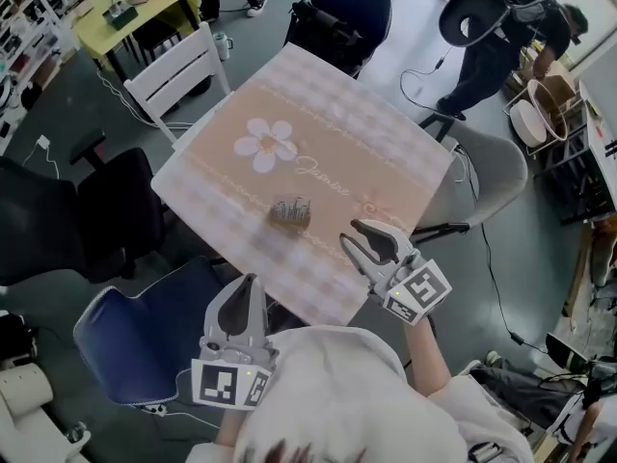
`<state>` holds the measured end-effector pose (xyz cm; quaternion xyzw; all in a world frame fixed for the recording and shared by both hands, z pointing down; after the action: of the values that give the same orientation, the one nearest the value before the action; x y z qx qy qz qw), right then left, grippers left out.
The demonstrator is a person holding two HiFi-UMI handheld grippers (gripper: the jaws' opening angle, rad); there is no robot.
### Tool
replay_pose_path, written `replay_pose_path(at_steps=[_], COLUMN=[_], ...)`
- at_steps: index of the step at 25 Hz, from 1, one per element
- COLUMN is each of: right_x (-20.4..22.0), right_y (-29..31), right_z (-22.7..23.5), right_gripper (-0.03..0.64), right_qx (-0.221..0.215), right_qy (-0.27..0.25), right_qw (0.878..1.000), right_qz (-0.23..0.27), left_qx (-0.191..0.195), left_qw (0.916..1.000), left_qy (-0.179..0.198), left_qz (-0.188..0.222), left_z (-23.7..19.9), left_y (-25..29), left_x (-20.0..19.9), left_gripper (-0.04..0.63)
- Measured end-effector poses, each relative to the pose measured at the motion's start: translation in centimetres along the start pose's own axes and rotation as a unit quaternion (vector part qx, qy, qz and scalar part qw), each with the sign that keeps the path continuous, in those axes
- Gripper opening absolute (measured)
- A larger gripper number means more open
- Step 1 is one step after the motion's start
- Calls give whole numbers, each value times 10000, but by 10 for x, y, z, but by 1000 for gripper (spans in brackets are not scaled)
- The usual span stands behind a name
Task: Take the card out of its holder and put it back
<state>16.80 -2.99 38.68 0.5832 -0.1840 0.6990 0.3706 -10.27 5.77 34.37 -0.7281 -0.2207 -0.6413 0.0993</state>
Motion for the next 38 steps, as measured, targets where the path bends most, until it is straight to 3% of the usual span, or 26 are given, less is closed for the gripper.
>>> replay_pose_path(at_steps=[7, 21, 26, 31, 38], right_x=[11, 68, 77, 85, 86], right_y=[50, 131, 145, 151, 149], right_z=[34, 77, 79, 78, 76], right_gripper=[155, 152, 122, 44, 20], right_qx=[-607, -1416, -1595, -1747, -1776], right_qy=[128, 390, 421, 487, 283], right_qw=[9980, 9848, 9803, 9764, 9765], right_qz=[-83, -928, -1084, -1170, -1190], left_qx=[-162, -431, -441, -461, -472], left_qw=[9998, 9979, 9975, 9972, 9970], left_qy=[-82, -280, -329, -350, -367], left_qz=[-121, -391, -438, -467, -484], left_z=[-2, -15, -19, -23, -24], left_y=[9, 24, 30, 33, 35], left_x=[2, 9, 10, 10, 11], left_gripper=[0, 0, 0, 0, 0])
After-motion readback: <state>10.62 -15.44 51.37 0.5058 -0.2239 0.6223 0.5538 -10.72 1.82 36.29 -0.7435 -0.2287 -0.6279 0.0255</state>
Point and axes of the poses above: the fingertips, and each gripper's own axes: y forward along the fingers, z to its right, x out of its underside, the point moved 10 cm from there along -y, backward along the fingers, and after that the axes turned 7 degrees about y, right-handed, at the moved point
